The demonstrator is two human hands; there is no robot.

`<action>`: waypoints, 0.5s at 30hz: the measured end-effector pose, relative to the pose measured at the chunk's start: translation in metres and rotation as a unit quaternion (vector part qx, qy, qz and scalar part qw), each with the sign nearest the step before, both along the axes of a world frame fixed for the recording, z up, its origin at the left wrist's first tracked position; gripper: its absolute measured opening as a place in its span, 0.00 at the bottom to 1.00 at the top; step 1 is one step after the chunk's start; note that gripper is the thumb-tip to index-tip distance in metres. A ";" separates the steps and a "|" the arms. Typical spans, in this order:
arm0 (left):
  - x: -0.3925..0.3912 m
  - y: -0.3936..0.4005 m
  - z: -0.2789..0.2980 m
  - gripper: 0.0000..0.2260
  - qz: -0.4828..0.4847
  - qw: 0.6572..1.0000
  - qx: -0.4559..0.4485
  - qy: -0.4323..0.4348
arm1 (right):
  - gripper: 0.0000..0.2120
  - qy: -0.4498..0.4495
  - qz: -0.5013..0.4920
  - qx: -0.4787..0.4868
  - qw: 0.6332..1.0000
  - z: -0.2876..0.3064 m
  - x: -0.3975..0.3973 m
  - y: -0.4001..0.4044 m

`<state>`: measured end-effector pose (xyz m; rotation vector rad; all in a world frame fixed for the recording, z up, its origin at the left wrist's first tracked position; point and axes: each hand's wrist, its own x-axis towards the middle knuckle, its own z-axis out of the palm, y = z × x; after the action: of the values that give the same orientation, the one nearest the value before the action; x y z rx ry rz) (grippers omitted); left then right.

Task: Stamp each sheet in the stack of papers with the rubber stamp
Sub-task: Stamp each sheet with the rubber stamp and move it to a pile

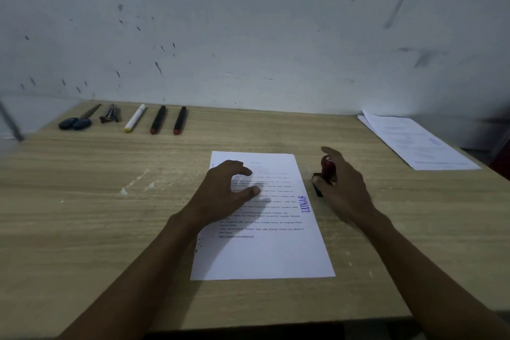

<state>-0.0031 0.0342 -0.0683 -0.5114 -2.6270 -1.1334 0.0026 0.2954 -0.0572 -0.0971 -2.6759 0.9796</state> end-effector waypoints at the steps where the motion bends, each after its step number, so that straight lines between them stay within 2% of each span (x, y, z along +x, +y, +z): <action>1: 0.000 -0.001 -0.001 0.19 0.001 1.000 -0.001 0.000 | 0.32 0.000 0.001 0.001 1.000 -0.002 0.001 -0.001; 8: 0.004 -0.004 -0.001 0.18 0.019 1.000 0.017 -0.007 | 0.36 0.024 -0.027 -0.029 0.999 -0.007 0.000 -0.002; 11: 0.003 -0.007 -0.004 0.19 0.062 0.998 0.002 -0.001 | 0.37 0.033 -0.064 -0.027 0.997 -0.006 0.005 -0.004; 13: 0.004 -0.009 -0.003 0.21 0.141 0.990 -0.022 -0.009 | 0.32 0.050 -0.124 -0.019 0.991 -0.004 0.013 -0.009; 15: 0.007 -0.009 0.002 0.22 0.218 0.972 -0.068 -0.053 | 0.23 0.037 -0.162 0.010 0.986 -0.006 0.023 -0.015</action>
<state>0.0037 0.0250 -0.0668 0.1103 -2.7264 -0.8629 0.0254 0.2808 -0.0631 -0.4661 -2.4962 0.8341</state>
